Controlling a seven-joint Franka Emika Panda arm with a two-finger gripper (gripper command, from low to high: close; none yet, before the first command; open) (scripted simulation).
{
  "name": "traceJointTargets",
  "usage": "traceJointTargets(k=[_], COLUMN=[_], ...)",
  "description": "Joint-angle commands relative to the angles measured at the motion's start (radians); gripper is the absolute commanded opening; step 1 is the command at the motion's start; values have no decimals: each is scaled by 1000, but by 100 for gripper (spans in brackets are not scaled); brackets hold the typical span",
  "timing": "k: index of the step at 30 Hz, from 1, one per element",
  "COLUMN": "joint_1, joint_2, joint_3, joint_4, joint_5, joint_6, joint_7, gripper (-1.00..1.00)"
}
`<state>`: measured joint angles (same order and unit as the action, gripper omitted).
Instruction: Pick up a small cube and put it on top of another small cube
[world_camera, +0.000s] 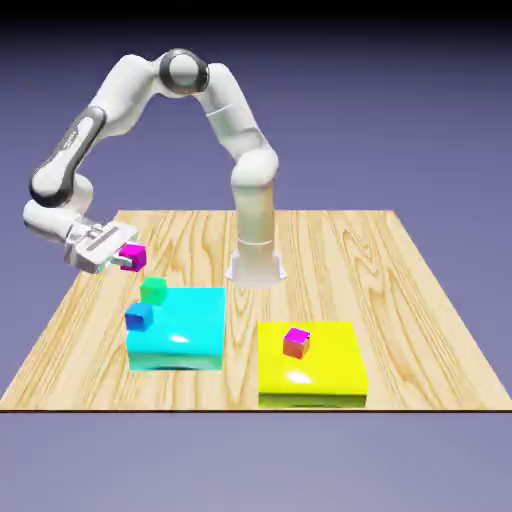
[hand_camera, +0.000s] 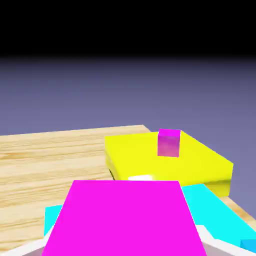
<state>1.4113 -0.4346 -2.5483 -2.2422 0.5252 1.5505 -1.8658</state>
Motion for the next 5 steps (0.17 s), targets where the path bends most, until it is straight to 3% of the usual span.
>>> traceJointTargets(k=[1,2,5], joint_1=[6,6,-12], joint_2=[0,0,-1], joint_3=[3,3,-7], joint_4=[-23,-23,49], joint_5=[8,8,-12], joint_6=[24,24,-50], joint_7=[-7,-7,15], gripper=[-100,100,100])
